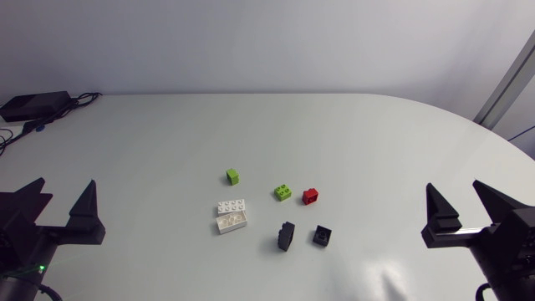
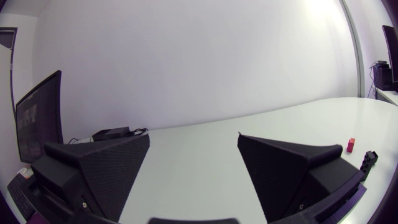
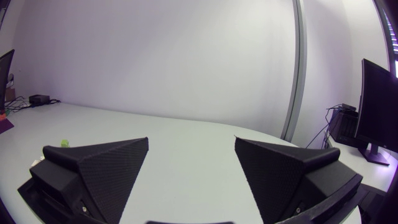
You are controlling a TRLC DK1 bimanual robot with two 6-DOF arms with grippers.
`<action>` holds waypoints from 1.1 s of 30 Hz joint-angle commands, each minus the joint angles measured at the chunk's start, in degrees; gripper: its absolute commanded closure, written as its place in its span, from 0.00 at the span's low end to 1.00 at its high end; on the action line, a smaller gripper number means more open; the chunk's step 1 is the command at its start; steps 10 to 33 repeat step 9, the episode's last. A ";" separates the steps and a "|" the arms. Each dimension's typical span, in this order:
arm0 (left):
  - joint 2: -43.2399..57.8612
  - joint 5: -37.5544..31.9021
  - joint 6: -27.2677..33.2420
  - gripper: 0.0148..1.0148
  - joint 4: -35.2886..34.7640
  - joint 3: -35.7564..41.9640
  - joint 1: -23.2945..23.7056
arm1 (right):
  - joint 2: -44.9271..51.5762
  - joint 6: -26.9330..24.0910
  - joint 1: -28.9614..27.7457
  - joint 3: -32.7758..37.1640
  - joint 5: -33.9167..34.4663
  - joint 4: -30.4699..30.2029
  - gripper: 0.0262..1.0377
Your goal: Disassemble duplo
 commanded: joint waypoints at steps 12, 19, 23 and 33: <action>-0.87 1.58 -1.53 0.03 -0.33 -1.17 0.01 | -0.45 1.25 0.10 -2.46 1.47 -0.52 0.04; -0.87 1.58 -1.53 0.03 -0.33 -1.17 0.01 | -0.45 1.25 0.10 -2.46 1.47 -0.52 0.04; -0.87 1.58 -1.53 0.03 -0.33 -1.17 0.01 | -0.45 1.25 0.10 -2.46 1.47 -0.52 0.04; -0.87 1.58 -1.53 0.03 -0.33 -1.17 0.01 | -0.45 1.25 0.10 -2.46 1.47 -0.52 0.04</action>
